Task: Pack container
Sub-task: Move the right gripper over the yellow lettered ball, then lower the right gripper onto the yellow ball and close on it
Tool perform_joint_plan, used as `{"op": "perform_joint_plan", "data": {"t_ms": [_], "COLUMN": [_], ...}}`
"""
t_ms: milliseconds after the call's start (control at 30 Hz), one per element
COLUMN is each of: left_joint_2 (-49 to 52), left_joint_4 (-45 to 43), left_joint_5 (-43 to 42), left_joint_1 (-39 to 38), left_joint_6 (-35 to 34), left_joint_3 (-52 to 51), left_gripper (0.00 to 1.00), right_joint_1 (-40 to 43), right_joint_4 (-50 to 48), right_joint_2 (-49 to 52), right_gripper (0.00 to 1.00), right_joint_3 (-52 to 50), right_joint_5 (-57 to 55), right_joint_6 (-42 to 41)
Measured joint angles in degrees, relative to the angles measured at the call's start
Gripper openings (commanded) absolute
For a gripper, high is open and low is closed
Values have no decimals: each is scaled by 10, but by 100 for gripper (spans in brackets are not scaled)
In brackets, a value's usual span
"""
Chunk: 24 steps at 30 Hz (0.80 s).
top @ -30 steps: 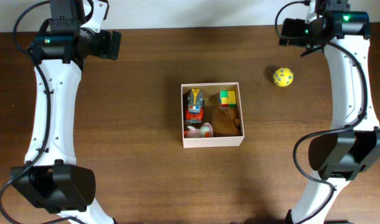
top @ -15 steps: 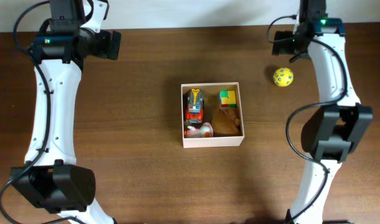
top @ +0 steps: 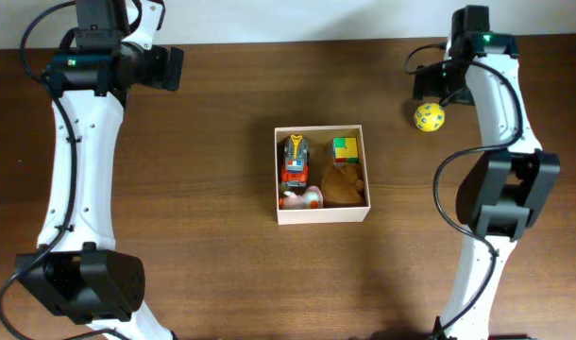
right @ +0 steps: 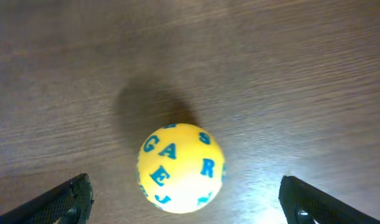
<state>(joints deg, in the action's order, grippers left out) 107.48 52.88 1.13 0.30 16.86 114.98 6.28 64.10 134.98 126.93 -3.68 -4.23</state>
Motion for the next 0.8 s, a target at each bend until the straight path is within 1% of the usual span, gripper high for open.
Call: {"op": "perform_joint_plan", "data": {"t_ms": [200, 433, 800], "left_joint_2": [0, 0, 0], "left_joint_4": [0, 0, 0], "left_joint_5": [0, 0, 0], "left_joint_1": [0, 0, 0], "left_joint_6": [0, 0, 0], "left_joint_3": [0, 0, 0], "left_gripper": [99, 99, 99], "right_joint_1": [0, 0, 1], "right_joint_4": [0, -5, -25], "right_joint_2": [28, 35, 41], "right_gripper": [99, 99, 99], "right_joint_3": [-1, -9, -54], "right_joint_5": [10, 14, 23], "right_joint_6": [4, 4, 8]}}
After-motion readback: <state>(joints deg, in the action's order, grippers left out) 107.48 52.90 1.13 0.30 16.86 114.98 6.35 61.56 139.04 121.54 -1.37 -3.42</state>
